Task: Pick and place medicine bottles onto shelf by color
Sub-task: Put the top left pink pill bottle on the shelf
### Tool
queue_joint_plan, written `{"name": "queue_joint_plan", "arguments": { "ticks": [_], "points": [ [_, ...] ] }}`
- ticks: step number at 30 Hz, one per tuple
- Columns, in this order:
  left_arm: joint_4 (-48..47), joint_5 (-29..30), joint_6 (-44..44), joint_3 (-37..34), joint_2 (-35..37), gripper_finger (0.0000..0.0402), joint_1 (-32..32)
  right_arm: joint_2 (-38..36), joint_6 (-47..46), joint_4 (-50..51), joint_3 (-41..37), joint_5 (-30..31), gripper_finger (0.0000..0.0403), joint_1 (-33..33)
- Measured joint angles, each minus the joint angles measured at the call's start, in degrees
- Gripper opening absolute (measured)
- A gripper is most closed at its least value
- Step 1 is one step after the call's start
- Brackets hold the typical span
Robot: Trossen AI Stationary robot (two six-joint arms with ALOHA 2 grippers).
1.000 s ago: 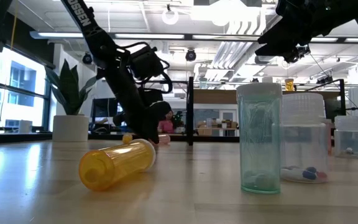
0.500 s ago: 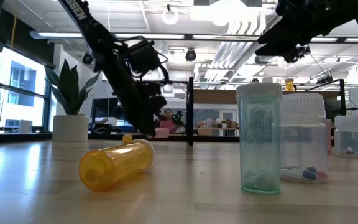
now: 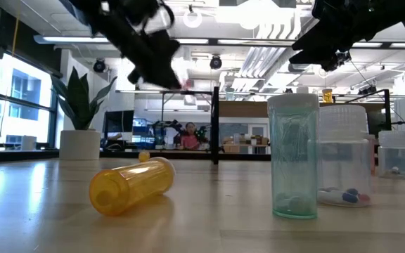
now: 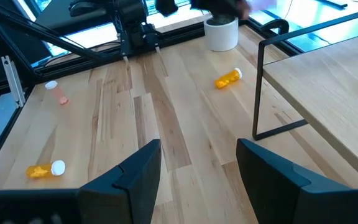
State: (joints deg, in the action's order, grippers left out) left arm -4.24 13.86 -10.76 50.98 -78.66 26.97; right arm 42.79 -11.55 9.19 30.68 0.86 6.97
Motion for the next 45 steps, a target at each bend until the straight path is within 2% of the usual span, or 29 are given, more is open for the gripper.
{"name": "queue_joint_plan", "arguments": {
  "ticks": [5,9,12,18,25,30,38,45],
  "points": [
    [3.27,-6.28,2.0,0.02,4.79,0.0089,-1.08,0.02,0.01,-0.06,0.0,0.0,0.0201,0.01],
    [10.57,-14.58,3.64,0.0,4.69,0.0089,-3.17,0.0,0.02,-0.59,0.0,0.0,0.0201,0.01],
    [16.83,-18.56,5.02,0.04,2.18,0.009,-5.67,0.0,0.02,-0.65,0.0,0.0,0.0201,-0.01],
    [27.48,-22.5,5.98,-0.04,-4.23,0.009,-8.76,0.0,1.06,-1.7,0.0,0.0,0.0201,-0.01],
    [40.0,-23.52,5.91,-0.04,-14.06,0.009,-9.85,0.0,3.21,-4.46,-0.02,0.0,0.0201,-0.34],
    [48.3,-30.78,5.87,-0.04,-20.12,0.009,-9.81,0.0,8.17,-6.89,-0.02,-0.02,0.0201,-2.75],
    [51.13,-35.43,10.36,-0.04,-23.95,0.009,-10.45,0.0,19.23,-11.21,-0.02,-0.05,0.0201,-8.42],
    [51.26,-35.72,15.99,-0.02,-23.95,0.009,-13.28,0.37,26.37,-13.25,-0.02,-0.46,0.0201,-12.94]
  ]
}}
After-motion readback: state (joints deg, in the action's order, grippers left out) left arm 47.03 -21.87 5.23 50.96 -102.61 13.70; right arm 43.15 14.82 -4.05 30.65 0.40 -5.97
